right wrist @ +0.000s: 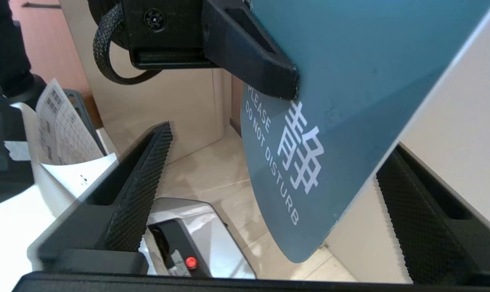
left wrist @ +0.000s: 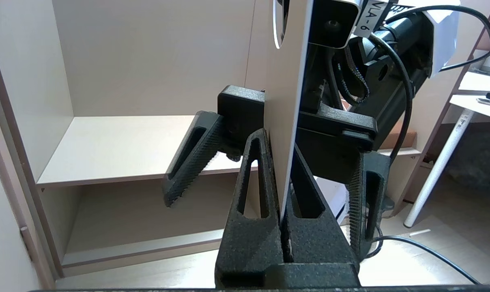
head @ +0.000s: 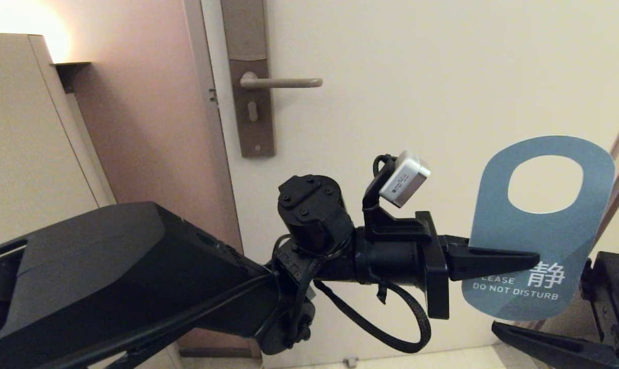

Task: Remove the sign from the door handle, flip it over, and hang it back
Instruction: Hand it to the other hand

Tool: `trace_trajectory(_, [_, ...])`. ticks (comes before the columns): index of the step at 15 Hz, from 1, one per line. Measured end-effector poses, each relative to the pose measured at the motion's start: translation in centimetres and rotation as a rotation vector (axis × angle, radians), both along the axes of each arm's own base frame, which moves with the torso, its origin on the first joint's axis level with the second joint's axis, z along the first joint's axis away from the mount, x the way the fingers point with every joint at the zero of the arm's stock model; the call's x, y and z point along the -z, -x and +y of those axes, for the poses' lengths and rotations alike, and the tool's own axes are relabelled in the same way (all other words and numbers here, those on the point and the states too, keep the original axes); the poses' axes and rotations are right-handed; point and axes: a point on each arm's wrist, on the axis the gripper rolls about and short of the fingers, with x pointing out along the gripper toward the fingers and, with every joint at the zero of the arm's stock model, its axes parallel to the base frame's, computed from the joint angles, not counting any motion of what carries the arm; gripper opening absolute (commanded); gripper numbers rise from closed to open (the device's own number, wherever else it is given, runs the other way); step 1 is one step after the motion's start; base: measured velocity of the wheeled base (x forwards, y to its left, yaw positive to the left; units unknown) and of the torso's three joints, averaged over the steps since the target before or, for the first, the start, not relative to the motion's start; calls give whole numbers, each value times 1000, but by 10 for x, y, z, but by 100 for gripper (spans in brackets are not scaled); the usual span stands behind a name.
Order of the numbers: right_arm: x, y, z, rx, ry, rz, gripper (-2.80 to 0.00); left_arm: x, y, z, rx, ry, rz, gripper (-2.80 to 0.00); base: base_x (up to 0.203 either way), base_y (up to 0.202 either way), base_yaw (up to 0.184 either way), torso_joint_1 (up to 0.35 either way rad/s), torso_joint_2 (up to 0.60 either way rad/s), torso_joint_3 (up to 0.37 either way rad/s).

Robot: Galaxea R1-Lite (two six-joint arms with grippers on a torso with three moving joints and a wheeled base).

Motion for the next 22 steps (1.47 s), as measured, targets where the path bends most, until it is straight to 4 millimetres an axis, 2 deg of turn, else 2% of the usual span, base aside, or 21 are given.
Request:
trace_trajectory(18, [2,-2,1,-1,6,9,-280,3,-1,0,3,1,-2,-280,0,0,0,0,0,0])
trace_trajectory(19, [2,-2,1,0,7,10,-280,4,-1,0,3,0,-3,0,0,0,0,0,0,0])
trace_trajectory(22, [2,-2,1,0,9,10,-280,6,-1,0,5,-6,3,0,0,0,0,0,0,0])
